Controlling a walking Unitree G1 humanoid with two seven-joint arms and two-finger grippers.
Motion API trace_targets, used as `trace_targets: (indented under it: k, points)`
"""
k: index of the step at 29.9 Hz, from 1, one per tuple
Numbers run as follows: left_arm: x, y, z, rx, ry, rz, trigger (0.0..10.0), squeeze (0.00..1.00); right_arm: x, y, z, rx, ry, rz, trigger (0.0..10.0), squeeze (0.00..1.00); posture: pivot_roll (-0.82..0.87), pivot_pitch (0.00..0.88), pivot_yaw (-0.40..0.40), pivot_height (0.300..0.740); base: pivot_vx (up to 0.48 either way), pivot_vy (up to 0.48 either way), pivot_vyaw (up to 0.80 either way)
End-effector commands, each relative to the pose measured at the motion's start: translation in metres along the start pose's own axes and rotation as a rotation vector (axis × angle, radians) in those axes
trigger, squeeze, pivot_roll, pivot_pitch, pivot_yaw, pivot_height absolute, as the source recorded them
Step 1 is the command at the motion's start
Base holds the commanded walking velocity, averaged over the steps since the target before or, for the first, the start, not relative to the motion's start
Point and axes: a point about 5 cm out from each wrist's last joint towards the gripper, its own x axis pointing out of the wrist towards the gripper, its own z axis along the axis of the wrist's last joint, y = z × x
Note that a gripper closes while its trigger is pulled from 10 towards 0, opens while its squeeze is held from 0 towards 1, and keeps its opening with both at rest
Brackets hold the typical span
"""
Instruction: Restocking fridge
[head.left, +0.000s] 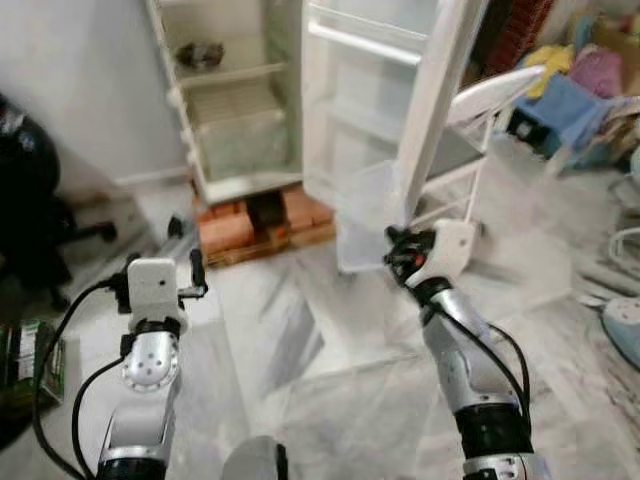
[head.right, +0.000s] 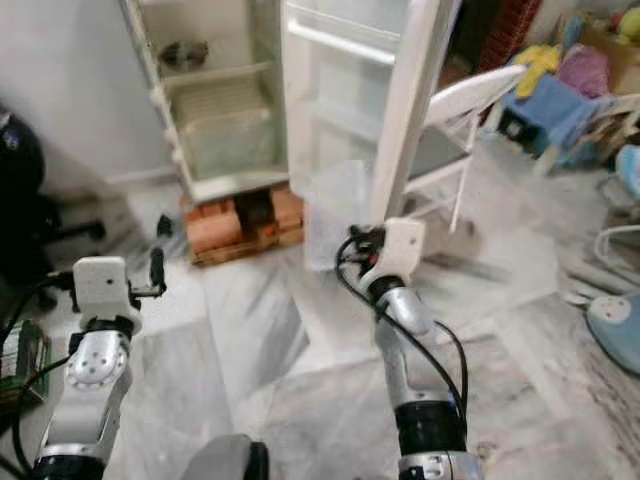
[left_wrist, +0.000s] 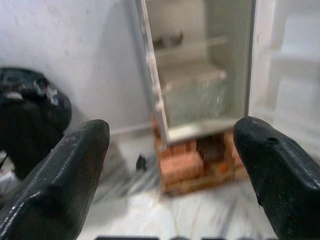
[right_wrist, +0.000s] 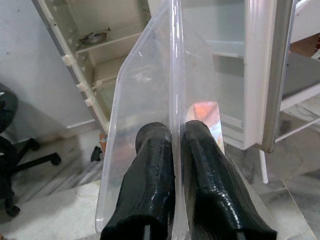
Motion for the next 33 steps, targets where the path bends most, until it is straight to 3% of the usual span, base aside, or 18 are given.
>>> trace_targets:
  k: [1,15,23,33]
  points:
    - [-0.003,-0.006,-0.002,-0.011,0.009,-0.031,10.0,0.00,-0.002,-0.007,0.000,-0.004,0.008,-0.025,10.0,0.00,0.12,0.070,-0.004,0.740,0.296,0.379,0.00]
    - [0.002,-0.015,0.006,-0.030,-0.020,-0.084,10.0,0.00,0.005,0.005,0.009,0.011,-0.024,0.016,10.0,0.00,0.11,0.093,-0.004,0.740,0.374,0.298,0.00]
    - [0.004,-0.015,0.007,-0.019,-0.016,-0.057,10.0,0.00,0.007,0.011,0.010,0.024,-0.021,0.042,10.0,0.00,0.11,0.094,-0.004,0.740,0.410,0.247,0.00]
    - [0.002,-0.013,0.000,0.040,0.020,-0.050,10.0,0.00,0.008,0.009,0.011,0.020,-0.018,0.043,10.0,0.00,0.11,0.102,-0.014,0.740,0.427,0.193,0.00]
